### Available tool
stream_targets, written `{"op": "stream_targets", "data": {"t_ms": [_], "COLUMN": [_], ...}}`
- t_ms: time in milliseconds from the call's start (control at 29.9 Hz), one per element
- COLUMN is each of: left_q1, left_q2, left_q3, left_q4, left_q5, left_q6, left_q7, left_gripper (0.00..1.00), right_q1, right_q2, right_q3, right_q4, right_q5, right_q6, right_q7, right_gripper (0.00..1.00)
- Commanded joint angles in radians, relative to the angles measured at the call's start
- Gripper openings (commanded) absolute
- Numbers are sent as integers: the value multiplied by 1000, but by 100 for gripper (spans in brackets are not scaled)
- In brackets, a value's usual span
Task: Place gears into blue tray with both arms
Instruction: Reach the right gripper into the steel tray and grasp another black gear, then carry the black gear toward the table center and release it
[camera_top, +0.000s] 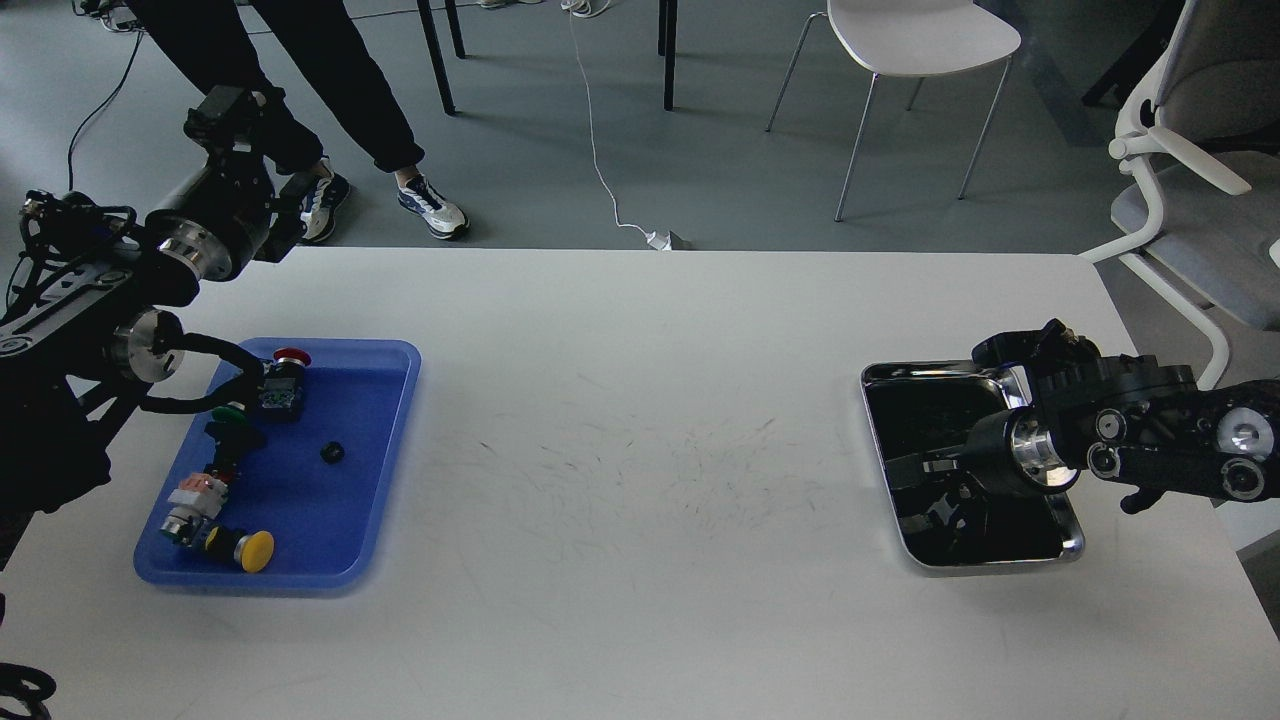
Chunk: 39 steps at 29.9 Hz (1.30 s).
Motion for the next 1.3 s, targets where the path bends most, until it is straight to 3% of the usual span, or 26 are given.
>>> {"op": "stream_targets", "data": {"t_ms": [0,134,234,334,702,869,1270], "left_q1": [0,-1,0,0,-1,-3,-12], "left_q2": [2,2,2,2,2,2,2], "left_q3": [-2,-2,0,0,0,-2,-2], "left_q4": [-1,1,1,1,1,1,1], "left_q5": [-2,-2,0,-2,0,0,0], "left_q6": [-1,-1,-1,-1,1,1,1], "left_q7": [-1,-1,-1,-1,-1,-1,0], "left_gripper": [97,97,97,97,97,97,97], "right_q1": [4,7,15,24,222,325,251], "right_q2": [0,0,0,-5,-40,-14,377], "right_q3": [-8,-24,-41,-43,-57,-32,78], "right_q4": [-2,-14,-14,-13,84,163,173], "right_q5": [0,0,-1,-3,12,179,498], "right_q6": [5,14,16,17,37,-7,-288], "right_q7": [0,0,2,2,2,11,148], "right_gripper": [53,38,15,5,2,2,4]}}
